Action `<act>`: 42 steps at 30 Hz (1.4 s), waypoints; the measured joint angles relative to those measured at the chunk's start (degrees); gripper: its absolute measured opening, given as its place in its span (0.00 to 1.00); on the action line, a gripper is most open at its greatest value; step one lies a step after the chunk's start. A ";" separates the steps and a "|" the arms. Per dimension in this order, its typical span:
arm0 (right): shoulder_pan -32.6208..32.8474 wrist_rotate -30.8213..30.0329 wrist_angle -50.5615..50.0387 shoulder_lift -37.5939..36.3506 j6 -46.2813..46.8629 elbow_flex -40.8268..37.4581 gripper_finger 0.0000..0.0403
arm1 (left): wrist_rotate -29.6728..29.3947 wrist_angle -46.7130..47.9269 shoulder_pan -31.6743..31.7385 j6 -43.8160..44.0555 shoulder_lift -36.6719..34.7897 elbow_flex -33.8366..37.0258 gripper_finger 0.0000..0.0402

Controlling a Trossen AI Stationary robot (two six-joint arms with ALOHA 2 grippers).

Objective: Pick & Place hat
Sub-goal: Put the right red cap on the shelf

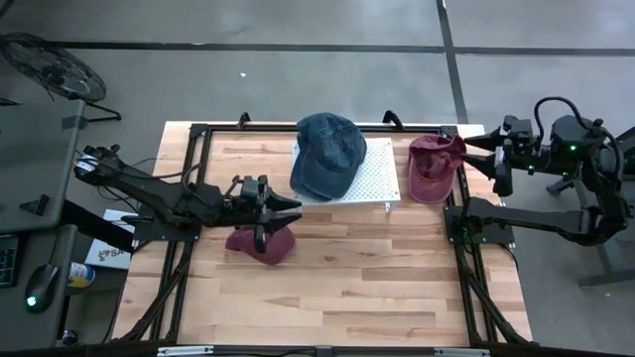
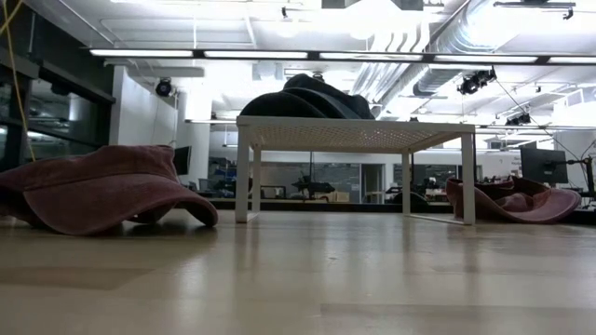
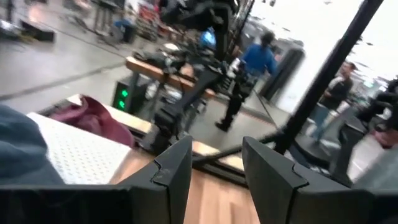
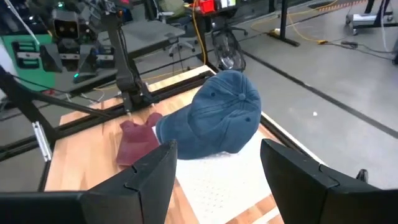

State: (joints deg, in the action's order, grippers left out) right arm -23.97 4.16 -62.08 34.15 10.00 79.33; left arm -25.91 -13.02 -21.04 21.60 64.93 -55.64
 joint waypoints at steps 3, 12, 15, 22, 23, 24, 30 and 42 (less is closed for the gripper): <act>0.00 -0.90 0.16 0.00 -1.12 0.00 0.56 | 1.14 0.12 -0.02 1.44 0.04 0.02 0.35; 0.01 1.12 0.20 0.02 -1.48 0.00 0.56 | 2.04 1.34 0.00 1.25 -0.65 0.00 0.35; 0.00 1.32 0.20 0.02 -1.48 0.00 0.56 | 3.64 2.34 0.00 1.65 -1.11 0.02 0.35; 0.02 1.62 0.20 0.02 -2.88 0.00 0.56 | 4.35 3.09 0.00 2.21 -1.86 0.00 0.35; 0.01 1.60 0.21 0.02 -2.70 0.00 0.56 | 4.37 3.17 0.00 2.22 -1.91 0.00 0.35; 0.01 1.60 0.20 0.02 -2.71 0.00 0.56 | 4.35 3.47 0.00 2.24 -1.99 0.00 0.35; 0.02 1.60 0.20 0.02 -4.22 0.00 0.56 | 4.32 3.66 0.00 2.36 -2.59 0.00 0.35; 0.00 0.84 0.22 0.02 -4.06 0.00 0.56 | 2.75 3.62 0.02 1.03 -3.46 0.00 0.35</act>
State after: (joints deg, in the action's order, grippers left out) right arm -23.97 4.99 -61.87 34.17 5.93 79.33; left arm -23.15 -9.41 -21.02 22.63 61.47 -55.64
